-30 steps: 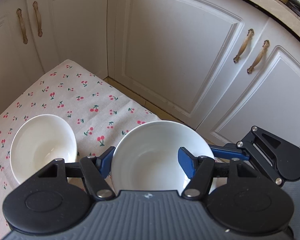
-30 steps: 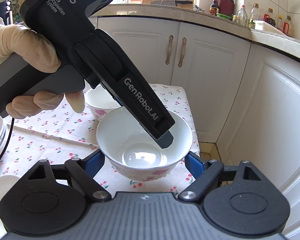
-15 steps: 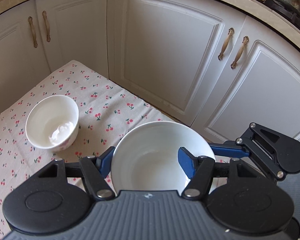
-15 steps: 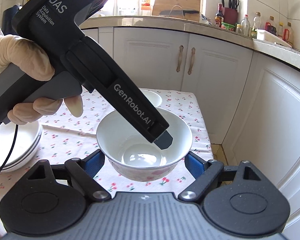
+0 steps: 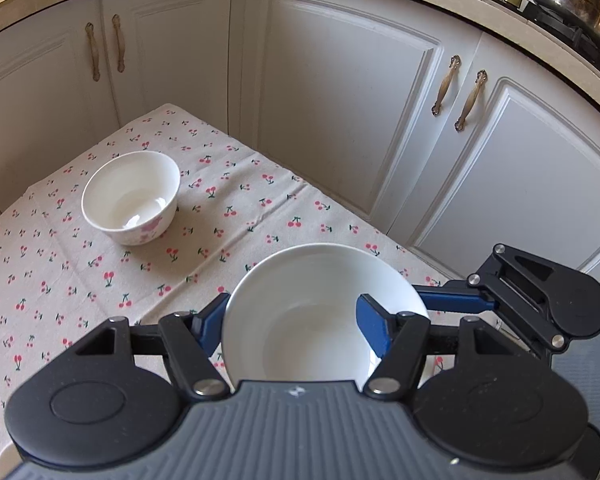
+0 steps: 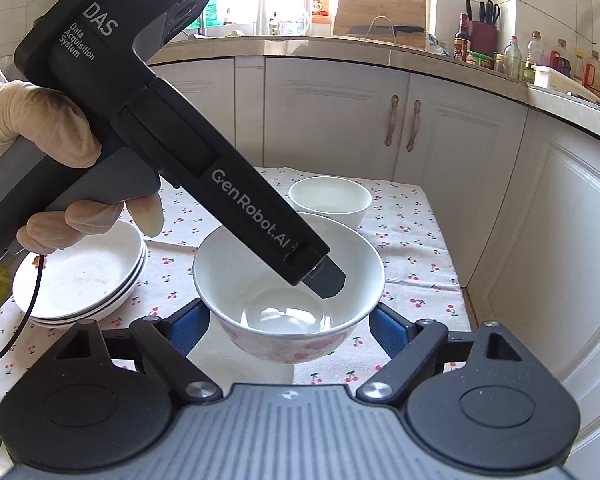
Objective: Organize plates and bowls
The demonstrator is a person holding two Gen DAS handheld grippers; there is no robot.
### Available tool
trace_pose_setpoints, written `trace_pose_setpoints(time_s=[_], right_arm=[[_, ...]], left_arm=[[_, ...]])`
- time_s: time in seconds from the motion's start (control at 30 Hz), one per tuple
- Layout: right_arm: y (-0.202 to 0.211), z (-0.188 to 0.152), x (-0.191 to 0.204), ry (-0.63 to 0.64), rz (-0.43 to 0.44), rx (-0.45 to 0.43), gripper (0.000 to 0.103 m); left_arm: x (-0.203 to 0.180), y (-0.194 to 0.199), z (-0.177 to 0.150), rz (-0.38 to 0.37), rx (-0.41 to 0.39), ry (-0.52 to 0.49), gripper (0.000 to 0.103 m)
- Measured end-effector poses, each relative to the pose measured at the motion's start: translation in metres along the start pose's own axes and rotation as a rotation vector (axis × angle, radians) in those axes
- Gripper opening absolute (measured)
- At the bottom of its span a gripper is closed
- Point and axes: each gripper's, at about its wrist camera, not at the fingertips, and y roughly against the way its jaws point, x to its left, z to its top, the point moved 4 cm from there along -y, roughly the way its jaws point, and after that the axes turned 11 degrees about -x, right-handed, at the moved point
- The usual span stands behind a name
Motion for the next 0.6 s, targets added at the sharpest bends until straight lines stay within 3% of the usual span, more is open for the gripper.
trace_pose_setpoints(time_s=[0.6], right_arm=[[0.005, -0.015, 0.029, 0.012, 0.067, 0.046, 0.090]], left_arm=[[0.003, 0.017, -0.040, 0.025, 0.019, 0.022, 0.067]])
